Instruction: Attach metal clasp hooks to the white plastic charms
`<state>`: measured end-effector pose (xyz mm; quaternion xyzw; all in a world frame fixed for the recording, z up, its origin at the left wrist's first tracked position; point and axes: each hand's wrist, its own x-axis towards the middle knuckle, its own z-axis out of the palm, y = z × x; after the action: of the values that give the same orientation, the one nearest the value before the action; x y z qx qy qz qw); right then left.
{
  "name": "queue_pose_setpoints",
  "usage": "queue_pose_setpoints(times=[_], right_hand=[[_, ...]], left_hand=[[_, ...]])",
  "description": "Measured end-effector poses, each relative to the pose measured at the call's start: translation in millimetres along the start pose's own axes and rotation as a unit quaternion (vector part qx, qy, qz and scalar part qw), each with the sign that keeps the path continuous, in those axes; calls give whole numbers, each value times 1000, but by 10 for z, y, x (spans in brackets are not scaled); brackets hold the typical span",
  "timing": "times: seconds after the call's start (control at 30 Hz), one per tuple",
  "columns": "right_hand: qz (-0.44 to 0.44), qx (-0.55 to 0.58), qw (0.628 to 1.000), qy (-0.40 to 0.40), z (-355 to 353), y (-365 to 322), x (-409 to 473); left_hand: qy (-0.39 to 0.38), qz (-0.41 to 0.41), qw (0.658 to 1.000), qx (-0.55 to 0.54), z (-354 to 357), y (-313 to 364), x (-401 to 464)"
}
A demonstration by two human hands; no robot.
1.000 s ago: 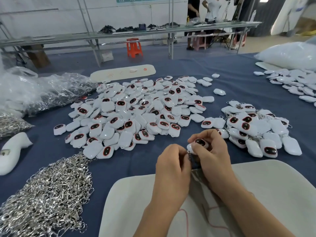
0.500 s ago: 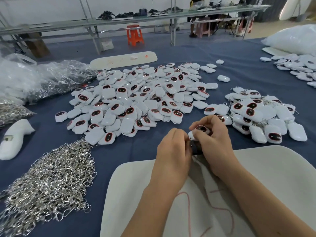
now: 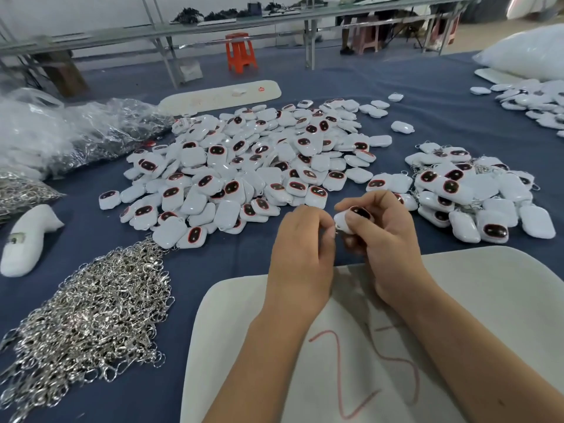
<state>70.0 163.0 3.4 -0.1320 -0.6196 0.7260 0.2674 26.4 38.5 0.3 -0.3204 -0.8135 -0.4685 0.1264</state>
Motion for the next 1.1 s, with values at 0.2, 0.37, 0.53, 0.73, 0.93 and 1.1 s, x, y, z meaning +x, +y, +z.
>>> queue_pose_setpoints(times=[0.2, 0.37, 0.53, 0.73, 0.93, 1.1], right_hand=[[23, 81, 996, -40, -17, -15, 13], [32, 86, 995, -49, 8, 24, 23], [91, 35, 995, -28, 34, 48, 68], [21, -103, 994, 32, 60, 93, 19], [-25, -171, 985, 10, 48, 116, 13], [-60, -163, 985, -20, 48, 61, -39]], left_hand=[[9, -15, 996, -90, -28, -76, 33], [38, -34, 994, -101, -45, -96, 53], [31, -47, 997, -56, -85, -97, 48], [-29, -87, 993, 68, -115, -45, 64], [-54, -113, 985, 123, -173, 36, 95], [-75, -85, 980, 164, -165, 66, 118]])
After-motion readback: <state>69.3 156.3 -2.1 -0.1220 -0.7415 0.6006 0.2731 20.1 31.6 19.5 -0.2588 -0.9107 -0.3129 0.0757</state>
